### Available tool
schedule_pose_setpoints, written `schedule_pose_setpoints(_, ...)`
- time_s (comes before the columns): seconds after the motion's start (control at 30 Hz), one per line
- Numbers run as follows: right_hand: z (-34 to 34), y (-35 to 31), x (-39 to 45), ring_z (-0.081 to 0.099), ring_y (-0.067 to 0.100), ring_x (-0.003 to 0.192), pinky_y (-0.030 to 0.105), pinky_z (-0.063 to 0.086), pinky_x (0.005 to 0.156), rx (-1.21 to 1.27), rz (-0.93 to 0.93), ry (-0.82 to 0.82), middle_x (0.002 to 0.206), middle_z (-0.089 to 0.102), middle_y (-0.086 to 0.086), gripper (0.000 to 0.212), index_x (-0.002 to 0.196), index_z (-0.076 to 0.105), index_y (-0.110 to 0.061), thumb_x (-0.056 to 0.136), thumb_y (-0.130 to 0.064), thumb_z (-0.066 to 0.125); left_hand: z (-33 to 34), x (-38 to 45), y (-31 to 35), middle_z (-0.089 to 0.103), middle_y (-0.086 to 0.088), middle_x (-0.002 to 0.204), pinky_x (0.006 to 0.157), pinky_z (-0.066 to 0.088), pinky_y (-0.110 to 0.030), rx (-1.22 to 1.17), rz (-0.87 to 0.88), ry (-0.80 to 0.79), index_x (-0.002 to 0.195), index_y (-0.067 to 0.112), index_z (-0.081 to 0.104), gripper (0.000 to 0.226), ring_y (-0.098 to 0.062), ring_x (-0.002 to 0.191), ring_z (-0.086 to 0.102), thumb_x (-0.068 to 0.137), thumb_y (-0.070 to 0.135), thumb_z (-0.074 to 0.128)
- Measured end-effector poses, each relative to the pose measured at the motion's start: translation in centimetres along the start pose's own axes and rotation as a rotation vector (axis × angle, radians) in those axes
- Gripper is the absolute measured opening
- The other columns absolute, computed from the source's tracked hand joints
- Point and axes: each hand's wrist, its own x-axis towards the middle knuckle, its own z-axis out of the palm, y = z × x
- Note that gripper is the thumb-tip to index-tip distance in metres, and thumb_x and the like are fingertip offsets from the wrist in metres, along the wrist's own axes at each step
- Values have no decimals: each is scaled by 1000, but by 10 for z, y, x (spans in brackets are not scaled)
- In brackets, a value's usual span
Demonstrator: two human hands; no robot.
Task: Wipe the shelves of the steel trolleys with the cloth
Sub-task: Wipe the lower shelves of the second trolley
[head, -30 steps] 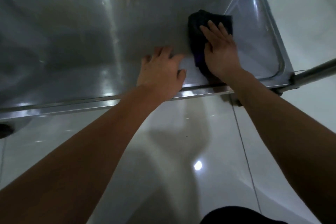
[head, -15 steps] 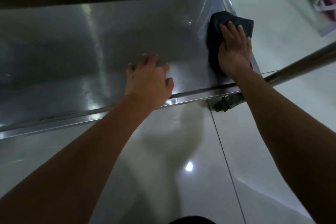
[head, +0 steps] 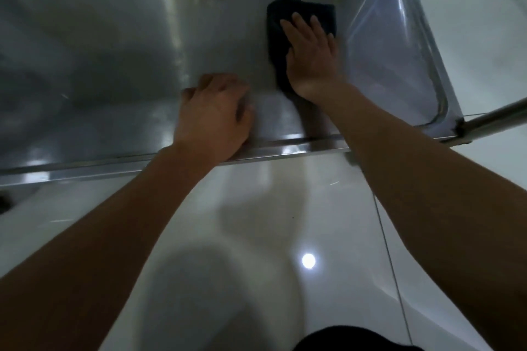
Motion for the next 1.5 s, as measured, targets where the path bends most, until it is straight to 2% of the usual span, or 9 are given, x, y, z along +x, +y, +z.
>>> schedule_pose_setpoints(0.13, 24, -67, 2, 3, 24, 154, 47, 1, 121, 17, -129, -85, 166, 14, -7, 62, 156, 24, -33, 95, -25, 27, -17, -24, -42, 60, -6, 134, 98, 41, -48, 66, -117, -3, 124, 19, 67, 35, -32, 126, 48, 91, 29, 60)
schedule_pose_setpoints(0.3, 45, -137, -16, -2, 22, 154, 47, -3, 121, 18, -276, -176, 167, 9, -8, 61, 157, 21, -34, 100, -22, 36, -36, -47, -68, 63, -9, 129, 96, 41, -48, 96, -169, 16, 121, 15, 68, 32, -35, 122, 52, 91, 24, 60)
schedule_pose_setpoints(0.53, 35, -132, -66, 1, 23, 154, 48, 3, 123, -11, -416, -188, 167, 10, -3, 58, 158, 21, -26, 102, -23, 38, -52, -60, -71, 66, -11, 114, 92, 46, -45, 60, -211, 10, 109, 11, 71, 26, -34, 105, 58, 92, 18, 52)
schedule_pose_setpoints(0.67, 22, -106, -86, 5, 24, 154, 48, 9, 123, -35, -338, -157, 167, 13, -3, 55, 157, 24, -25, 103, -27, 36, -53, -61, -61, 65, -12, 111, 94, 46, -48, 38, -191, -25, 107, 11, 70, 25, -34, 104, 58, 91, 18, 53)
schedule_pose_setpoints(0.87, -9, -44, -113, 3, 23, 154, 48, 7, 124, -59, -88, -147, 167, 9, -3, 64, 158, 19, -26, 102, -51, 38, -44, -47, -30, 66, -7, 118, 96, 43, -42, 29, -117, -92, 116, 22, 69, 28, -31, 113, 56, 93, 26, 53)
schedule_pose_setpoints(0.97, -27, -18, -132, 14, 28, 152, 51, 20, 120, -91, 10, -91, 165, 19, 1, 62, 155, 27, -23, 101, -46, 46, -40, -40, -16, 66, -6, 119, 97, 44, -40, -15, -77, -107, 115, 22, 69, 28, -31, 114, 56, 92, 26, 55)
schedule_pose_setpoints(1.1, -43, -7, -145, 36, 34, 138, 51, 36, 108, -116, 11, -33, 153, 40, 6, 51, 146, 44, -17, 99, -33, 56, -36, -37, -2, 64, -5, 117, 94, 43, -38, -16, 10, -174, 111, 21, 67, 24, -30, 113, 56, 93, 27, 53)
schedule_pose_setpoints(1.3, -47, -18, -153, 47, 34, 126, 45, 42, 99, -153, 47, -31, 143, 50, 8, 47, 143, 47, -18, 97, -21, 53, -36, -34, 13, 61, -7, 120, 95, 41, -38, -29, 104, -226, 118, 20, 66, 28, -32, 113, 56, 93, 27, 54)
schedule_pose_setpoints(1.5, -51, -10, -181, 49, 32, 123, 48, 43, 104, -188, -20, -69, 148, 48, 5, 51, 150, 39, -23, 100, -23, 50, -33, -29, 29, 59, -8, 127, 100, 40, -41, -8, 182, -295, 128, 16, 62, 36, -31, 121, 50, 95, 27, 54)
